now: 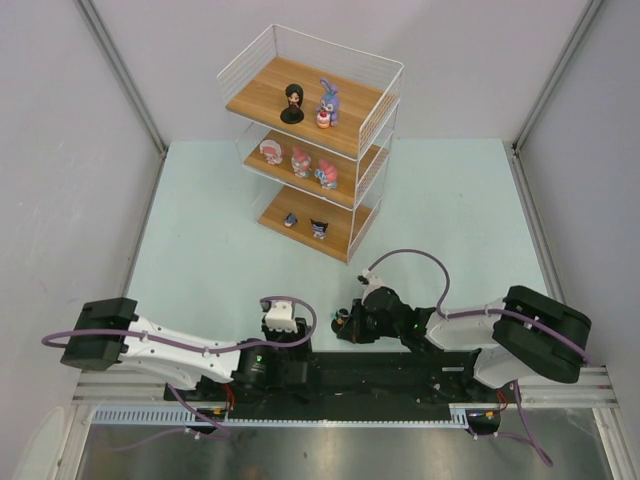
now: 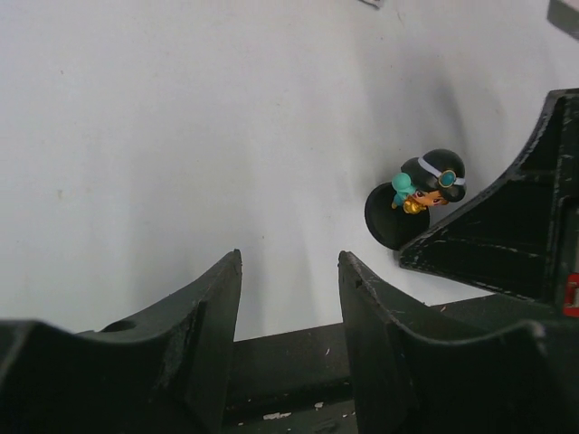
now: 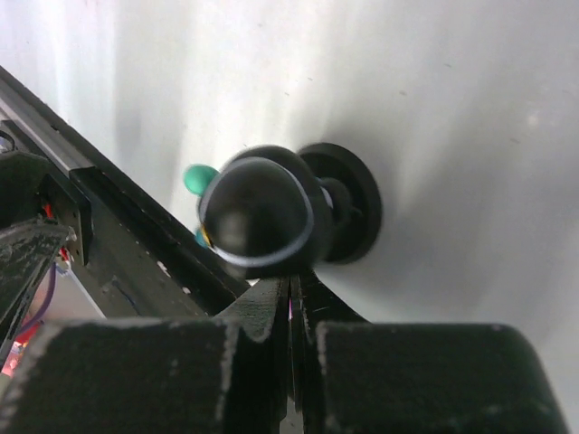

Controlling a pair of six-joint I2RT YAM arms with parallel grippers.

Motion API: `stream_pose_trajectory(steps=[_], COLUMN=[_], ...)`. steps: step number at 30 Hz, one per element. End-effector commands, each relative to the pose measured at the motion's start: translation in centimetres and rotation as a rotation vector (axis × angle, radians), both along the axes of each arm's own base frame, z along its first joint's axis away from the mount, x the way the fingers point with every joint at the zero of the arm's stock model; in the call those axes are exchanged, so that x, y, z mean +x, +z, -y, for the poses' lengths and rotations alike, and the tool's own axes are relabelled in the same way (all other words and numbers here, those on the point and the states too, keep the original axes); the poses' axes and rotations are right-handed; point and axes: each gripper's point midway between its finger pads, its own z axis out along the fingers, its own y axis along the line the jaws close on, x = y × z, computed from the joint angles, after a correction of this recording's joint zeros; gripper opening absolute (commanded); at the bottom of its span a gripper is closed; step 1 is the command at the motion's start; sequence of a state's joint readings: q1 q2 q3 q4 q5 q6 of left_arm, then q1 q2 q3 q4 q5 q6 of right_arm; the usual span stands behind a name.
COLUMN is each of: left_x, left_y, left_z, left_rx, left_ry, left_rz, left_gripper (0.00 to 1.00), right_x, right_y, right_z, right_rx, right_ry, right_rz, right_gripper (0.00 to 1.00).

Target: Place and organize the plastic toys onto the shelf

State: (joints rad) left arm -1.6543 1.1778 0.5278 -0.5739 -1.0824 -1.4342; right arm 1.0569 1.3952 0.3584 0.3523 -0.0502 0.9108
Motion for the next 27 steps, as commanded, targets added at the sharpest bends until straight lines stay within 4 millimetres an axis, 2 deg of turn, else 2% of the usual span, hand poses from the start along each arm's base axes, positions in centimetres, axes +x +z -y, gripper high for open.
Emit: stream_pose_trajectory(steps=[1, 3, 8, 11, 12, 14, 15, 16, 17, 18, 19, 20, 21, 22, 23, 24, 25, 27], left_x=[0.4, 0.4, 0.4, 0.4, 0.4, 0.3, 0.3, 0.2, 0.0, 0.1, -0.2, -0.3, -0.3, -0.6, -0.7, -0.6, -0.9, -0.7], left_y=[1.2, 1.4, 1.3, 1.2, 1.2, 1.2, 1.3, 1.4, 1.5, 1.6, 1.8, 1.8, 1.8, 1.8, 1.9, 0.3, 1.1, 0.0], left_z=[-1.0, -1.4, -2.2, -2.4, -2.4, -2.0, -1.9, -1.1, -0.6, -0.3, 0.9, 1.4, 1.7, 2.7, 3.2, 2.3, 3.7, 3.0], left_rx=[-0.056, -0.059, -0.072, -0.075, -0.077, -0.089, -0.069, -0.101, -0.104, -0.063, -0.118, -0.128, -0.106, -0.180, -0.211, -0.157, -0.269, -0.242], left_ry=[0.043, 0.044, 0.052, 0.048, 0.048, 0.036, 0.015, 0.001, -0.019, -0.055, -0.073, -0.094, -0.122, -0.137, -0.153, -0.190, -0.199, -0.237], left_rz=[0.037, 0.043, 0.045, 0.048, 0.052, 0.059, 0.077, 0.082, 0.090, 0.112, 0.114, 0.121, 0.139, 0.136, 0.142, 0.164, 0.164, 0.203], left_gripper=[0.52, 0.52, 0.52, 0.52, 0.52, 0.52, 0.52, 0.52, 0.53, 0.55, 0.59, 0.65, 0.79, 0.85, 0.92, 0.99, 1.00, 1.00], right_x=[0.3, 1.0, 0.9, 0.3, -0.5, -0.9, -1.7, -1.5, -1.0, -1.1, -0.8, -0.2, -0.1, 0.4, 0.7, 0.8, 1.3, 1.4], right_y=[-1.2, -1.7, -1.5, 0.4, 2.2, 4.2, 4.3, 6.9, 7.6, 7.2, 9.3, 9.7, 9.6, 11.0, 11.6, 11.5, 11.7, 12.6], right_z=[-0.9, -0.9, -1.0, -1.4, -1.7, -1.6, -0.8, -0.5, 0.3, 1.8, 2.8, 3.9, 5.3, 6.3, 7.1, 8.0, 8.8, 9.7], right_rx=[-0.034, -0.044, -0.044, -0.015, 0.022, 0.045, 0.018, 0.076, 0.069, 0.020, 0.063, 0.052, 0.021, 0.059, 0.068, 0.049, 0.052, 0.084], right_ry=[-0.025, -0.055, -0.041, -0.002, 0.025, 0.031, 0.040, 0.019, -0.017, -0.035, -0.064, -0.110, -0.130, -0.167, -0.192, -0.199, -0.227, -0.241], right_rz=[-0.003, 0.013, 0.031, 0.072, 0.095, 0.146, 0.146, 0.183, 0.212, 0.206, 0.241, 0.265, 0.270, 0.293, 0.306, 0.308, 0.309, 0.318], right_gripper=[0.00, 0.00, 0.00, 0.00, 0.00, 0.00, 0.00, 0.00, 0.00, 0.00, 0.00, 0.00, 0.00, 0.00, 0.00, 0.00, 0.00, 0.00])
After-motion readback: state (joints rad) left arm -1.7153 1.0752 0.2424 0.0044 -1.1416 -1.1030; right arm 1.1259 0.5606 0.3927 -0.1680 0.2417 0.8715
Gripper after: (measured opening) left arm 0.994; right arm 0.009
